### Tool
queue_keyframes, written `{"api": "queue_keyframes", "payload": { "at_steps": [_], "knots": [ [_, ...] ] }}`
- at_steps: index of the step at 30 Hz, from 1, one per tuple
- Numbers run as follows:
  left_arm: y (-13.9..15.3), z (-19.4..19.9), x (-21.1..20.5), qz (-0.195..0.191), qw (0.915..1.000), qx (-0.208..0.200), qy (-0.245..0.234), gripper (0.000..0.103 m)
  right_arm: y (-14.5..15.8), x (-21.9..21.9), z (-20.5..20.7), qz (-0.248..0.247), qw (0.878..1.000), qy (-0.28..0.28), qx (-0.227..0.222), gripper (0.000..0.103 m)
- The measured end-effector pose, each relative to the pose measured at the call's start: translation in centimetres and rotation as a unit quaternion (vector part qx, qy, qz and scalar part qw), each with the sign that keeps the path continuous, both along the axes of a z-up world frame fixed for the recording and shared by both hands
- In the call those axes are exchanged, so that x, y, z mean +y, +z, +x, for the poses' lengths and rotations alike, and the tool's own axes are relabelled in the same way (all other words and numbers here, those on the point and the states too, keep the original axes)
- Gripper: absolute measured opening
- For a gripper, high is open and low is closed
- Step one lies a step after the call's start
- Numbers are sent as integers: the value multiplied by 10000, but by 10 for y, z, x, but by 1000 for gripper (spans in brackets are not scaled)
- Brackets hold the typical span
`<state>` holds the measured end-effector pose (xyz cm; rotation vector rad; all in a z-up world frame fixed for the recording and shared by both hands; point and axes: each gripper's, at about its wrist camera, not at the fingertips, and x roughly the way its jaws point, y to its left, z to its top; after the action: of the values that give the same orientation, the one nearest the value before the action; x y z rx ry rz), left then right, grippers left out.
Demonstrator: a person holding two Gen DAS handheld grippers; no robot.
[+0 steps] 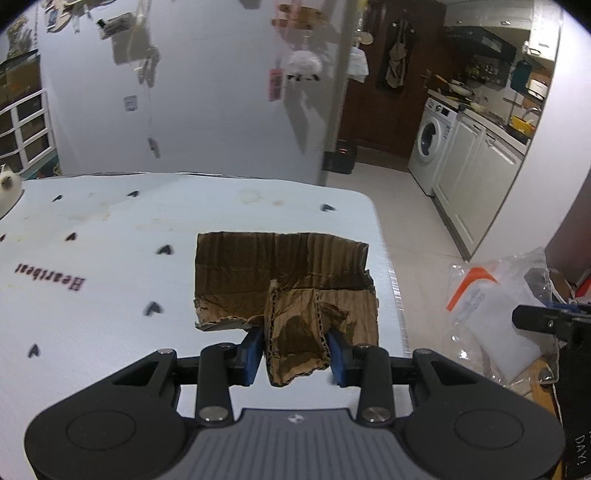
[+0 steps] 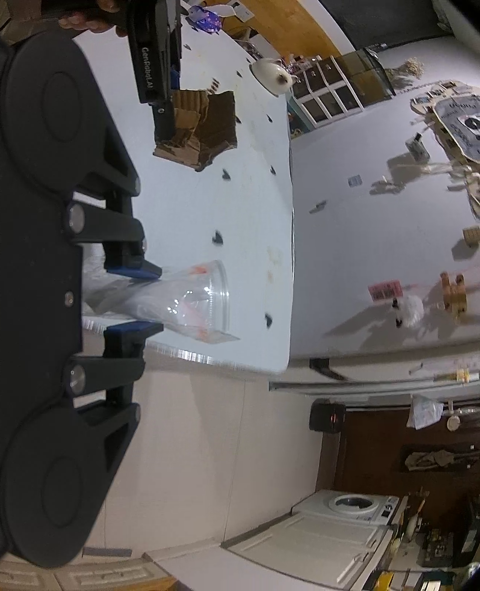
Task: Collect trash
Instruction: 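Carry the cardboard and plastic bag with both tools down over the bin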
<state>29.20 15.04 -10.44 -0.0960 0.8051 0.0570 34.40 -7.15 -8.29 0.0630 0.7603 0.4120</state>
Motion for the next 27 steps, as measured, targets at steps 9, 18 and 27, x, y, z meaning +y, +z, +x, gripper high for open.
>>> {"api": "queue_keyframes", "payload": {
  "at_steps": [9, 18, 27],
  "knots": [
    [-11, 13, -90, -80, 9993, 30, -352, 39, -10, -100, -5, -34, 9994, -327, 54, 25],
    [-48, 39, -183, -198, 9933, 371, -1075, 39, -38, -183, -6, -105, 9963, -792, 306, 25],
    [-122, 71, -249, -136, 9815, 1060, -1588, 39, -100, -250, -6, -228, 9869, -1340, 872, 25]
  ]
}}
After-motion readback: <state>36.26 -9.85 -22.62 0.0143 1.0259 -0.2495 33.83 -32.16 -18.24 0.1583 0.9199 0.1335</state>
